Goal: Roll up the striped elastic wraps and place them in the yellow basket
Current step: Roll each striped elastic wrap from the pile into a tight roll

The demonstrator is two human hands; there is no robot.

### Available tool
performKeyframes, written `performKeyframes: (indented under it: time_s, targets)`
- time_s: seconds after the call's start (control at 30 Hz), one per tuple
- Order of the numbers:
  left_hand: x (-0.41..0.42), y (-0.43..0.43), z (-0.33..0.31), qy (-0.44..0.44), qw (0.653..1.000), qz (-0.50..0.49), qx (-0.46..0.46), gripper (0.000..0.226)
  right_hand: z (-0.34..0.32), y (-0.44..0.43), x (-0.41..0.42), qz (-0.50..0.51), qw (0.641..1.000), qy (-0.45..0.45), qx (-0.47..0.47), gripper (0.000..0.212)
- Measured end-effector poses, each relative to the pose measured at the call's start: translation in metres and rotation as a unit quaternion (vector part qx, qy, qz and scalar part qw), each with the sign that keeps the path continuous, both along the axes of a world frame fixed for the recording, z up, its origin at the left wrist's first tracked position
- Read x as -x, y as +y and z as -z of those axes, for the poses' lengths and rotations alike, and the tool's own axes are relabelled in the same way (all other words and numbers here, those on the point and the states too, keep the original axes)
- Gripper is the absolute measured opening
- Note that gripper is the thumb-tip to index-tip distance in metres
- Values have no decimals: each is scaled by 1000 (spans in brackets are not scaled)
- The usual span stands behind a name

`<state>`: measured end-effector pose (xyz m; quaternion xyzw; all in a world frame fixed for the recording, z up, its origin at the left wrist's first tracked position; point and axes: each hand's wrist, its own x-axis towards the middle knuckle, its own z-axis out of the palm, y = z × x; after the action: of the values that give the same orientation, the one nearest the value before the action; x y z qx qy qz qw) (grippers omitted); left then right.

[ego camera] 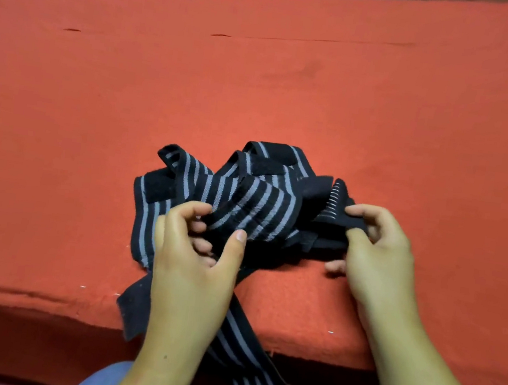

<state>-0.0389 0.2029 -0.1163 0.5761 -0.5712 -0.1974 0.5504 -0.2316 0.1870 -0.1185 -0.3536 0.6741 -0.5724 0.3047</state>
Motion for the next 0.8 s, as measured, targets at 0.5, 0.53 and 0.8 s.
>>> performKeyframes:
  time_s: [0.5, 0.53, 0.8]
  targets:
    - [23, 11, 25, -258, 945, 199, -32, 104, 0, 60, -16, -52, 974, -195, 106, 35]
    - [22, 11, 25, -256, 945, 200, -36, 102, -1, 62, -14, -37, 972, -206, 110, 33]
    - [18, 12, 16, -198, 956, 211, -50, 59, -7, 63, 6, -7, 940, -335, 63, 23]
